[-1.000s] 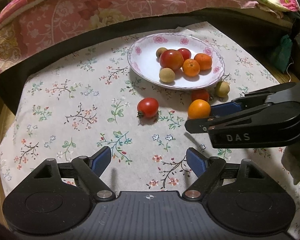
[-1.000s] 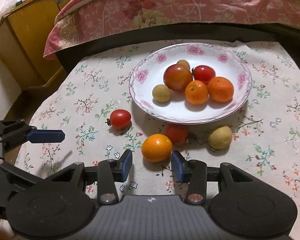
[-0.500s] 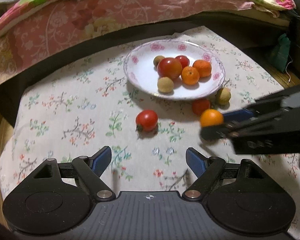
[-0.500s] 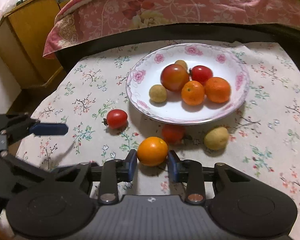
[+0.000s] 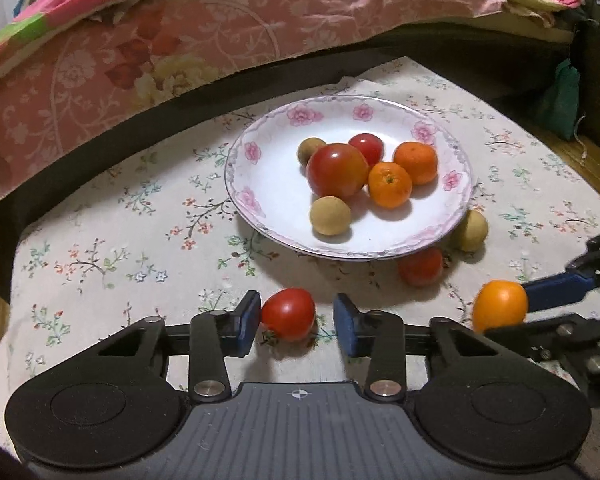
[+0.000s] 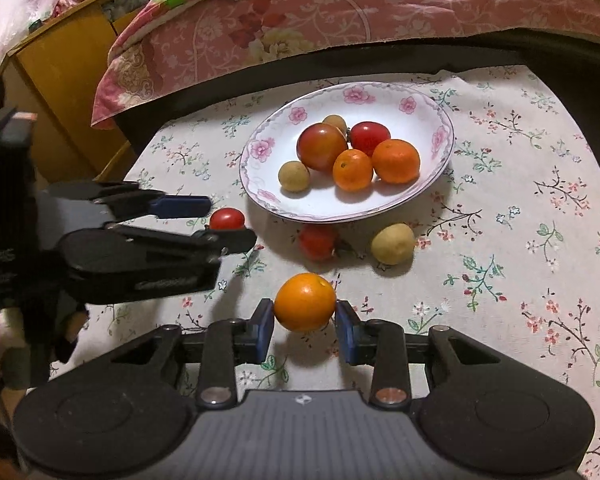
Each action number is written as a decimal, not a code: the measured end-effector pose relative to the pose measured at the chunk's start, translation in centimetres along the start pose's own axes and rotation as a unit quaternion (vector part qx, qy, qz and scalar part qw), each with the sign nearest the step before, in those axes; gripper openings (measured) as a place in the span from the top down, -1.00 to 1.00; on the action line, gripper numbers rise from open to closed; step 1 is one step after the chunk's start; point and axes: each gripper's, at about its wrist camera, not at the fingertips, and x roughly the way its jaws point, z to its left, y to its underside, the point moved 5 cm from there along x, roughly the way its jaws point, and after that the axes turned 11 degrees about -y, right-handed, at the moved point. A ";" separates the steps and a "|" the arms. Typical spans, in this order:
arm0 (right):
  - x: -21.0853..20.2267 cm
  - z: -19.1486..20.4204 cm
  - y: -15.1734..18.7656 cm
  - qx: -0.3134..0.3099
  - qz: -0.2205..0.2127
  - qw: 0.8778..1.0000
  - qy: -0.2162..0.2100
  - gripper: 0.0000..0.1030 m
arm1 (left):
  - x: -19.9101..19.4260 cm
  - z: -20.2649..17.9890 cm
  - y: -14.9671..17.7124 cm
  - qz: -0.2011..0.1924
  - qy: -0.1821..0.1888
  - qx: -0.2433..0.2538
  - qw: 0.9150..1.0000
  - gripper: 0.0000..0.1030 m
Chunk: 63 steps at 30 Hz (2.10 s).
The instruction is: Organize fruits
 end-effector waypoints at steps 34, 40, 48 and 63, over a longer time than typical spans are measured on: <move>0.7 1.2 0.3 -0.018 0.005 1.000 -0.018 0.33 | -4.3 1.7 4.0 0.039 0.011 -0.025 0.999 0.31; 1.7 3.1 -0.2 -0.055 0.004 0.998 -0.015 0.08 | -4.9 1.2 4.8 0.041 0.025 -0.029 0.998 0.30; 4.0 2.5 -0.4 -0.053 0.012 0.999 -0.001 0.08 | -4.2 0.6 5.1 0.039 0.035 -0.018 0.998 0.24; 3.4 2.3 0.0 -0.071 0.019 0.997 0.001 0.35 | -3.8 0.0 4.7 0.038 0.034 -0.005 0.999 0.14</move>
